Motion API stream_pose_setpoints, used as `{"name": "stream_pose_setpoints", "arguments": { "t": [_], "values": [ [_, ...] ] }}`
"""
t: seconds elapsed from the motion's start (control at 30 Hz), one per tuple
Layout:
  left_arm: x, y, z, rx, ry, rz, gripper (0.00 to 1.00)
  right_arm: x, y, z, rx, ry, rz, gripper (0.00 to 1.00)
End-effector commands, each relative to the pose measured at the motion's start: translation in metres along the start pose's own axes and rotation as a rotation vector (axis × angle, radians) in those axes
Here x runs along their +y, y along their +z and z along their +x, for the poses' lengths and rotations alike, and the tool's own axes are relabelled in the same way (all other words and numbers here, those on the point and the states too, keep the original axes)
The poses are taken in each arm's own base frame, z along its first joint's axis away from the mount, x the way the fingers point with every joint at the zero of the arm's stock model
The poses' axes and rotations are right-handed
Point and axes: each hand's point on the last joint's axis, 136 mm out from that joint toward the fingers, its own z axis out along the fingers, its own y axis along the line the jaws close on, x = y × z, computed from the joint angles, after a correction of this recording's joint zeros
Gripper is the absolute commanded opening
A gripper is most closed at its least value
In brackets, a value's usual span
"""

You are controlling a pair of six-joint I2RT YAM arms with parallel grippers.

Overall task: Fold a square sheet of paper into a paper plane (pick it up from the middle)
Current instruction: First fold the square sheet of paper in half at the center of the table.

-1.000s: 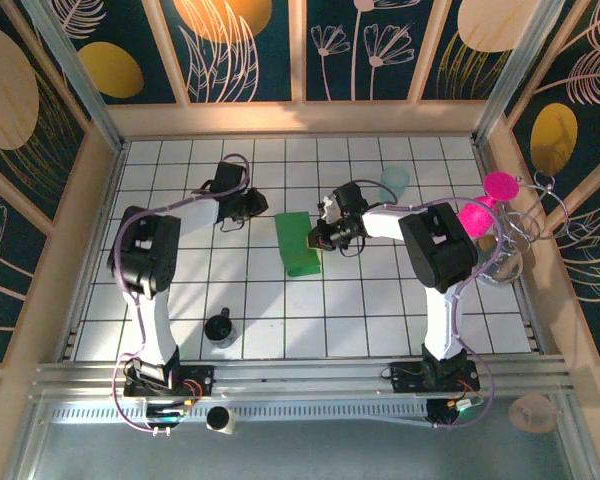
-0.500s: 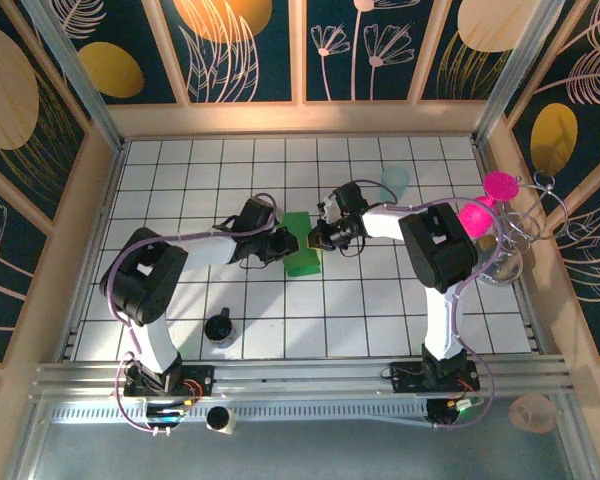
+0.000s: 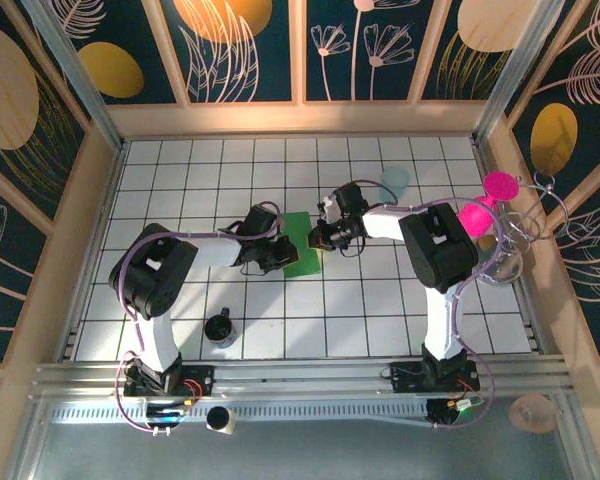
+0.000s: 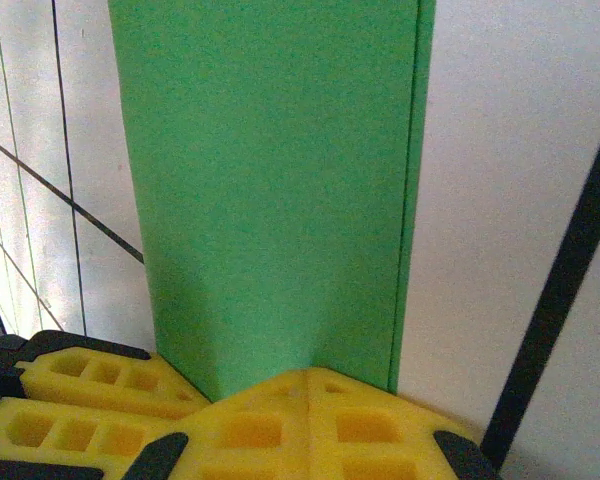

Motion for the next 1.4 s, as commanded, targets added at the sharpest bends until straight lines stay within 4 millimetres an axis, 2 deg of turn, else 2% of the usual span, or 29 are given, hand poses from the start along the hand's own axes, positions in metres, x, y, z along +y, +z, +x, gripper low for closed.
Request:
{"name": "stream_pose_setpoints", "arguments": {
  "t": [0.0,0.17,0.23,0.3,0.4,0.47,0.53,0.63,0.7,0.73,0.83,1.03,1.37],
  "values": [
    [0.038,-0.002,0.014,0.022,-0.066,-0.094,0.15,-0.118,0.018,0.087,0.208,0.171,0.413,0.00],
    [0.058,-0.020,0.028,0.025,-0.103,-0.100,0.15,-0.120,0.018,0.089,0.213,0.177,0.418,0.00],
    [0.055,-0.030,0.025,0.008,-0.096,-0.078,0.15,-0.120,0.019,0.089,0.212,0.178,0.417,0.00],
    [0.041,-0.040,0.015,-0.022,-0.065,-0.047,0.15,-0.120,0.019,0.089,0.211,0.176,0.415,0.00],
    [-0.001,-0.055,-0.007,-0.075,-0.013,0.062,0.15,-0.119,0.019,0.088,0.207,0.178,0.412,0.00],
    [-0.024,-0.058,-0.016,-0.092,0.004,0.133,0.15,-0.119,0.019,0.088,0.207,0.177,0.412,0.00],
    [-0.040,-0.051,-0.018,-0.074,0.030,0.169,0.15,-0.119,0.020,0.087,0.205,0.180,0.409,0.00],
    [-0.044,-0.026,-0.010,-0.006,0.063,0.129,0.15,-0.118,0.020,0.088,0.207,0.183,0.408,0.00],
    [-0.036,-0.012,0.001,0.031,0.065,0.093,0.15,-0.120,0.019,0.090,0.207,0.185,0.413,0.00],
    [-0.045,-0.012,-0.004,0.019,0.077,0.103,0.15,-0.120,0.019,0.090,0.206,0.186,0.413,0.00],
    [-0.037,-0.007,0.000,0.021,0.062,0.085,0.14,-0.119,0.019,0.090,0.208,0.188,0.411,0.00],
    [0.010,0.000,0.033,0.085,0.014,-0.014,0.14,-0.120,0.020,0.088,0.208,0.188,0.414,0.00],
    [0.067,-0.014,0.075,0.143,-0.018,-0.161,0.14,-0.126,0.019,0.089,0.211,0.194,0.434,0.00]
  ]
}}
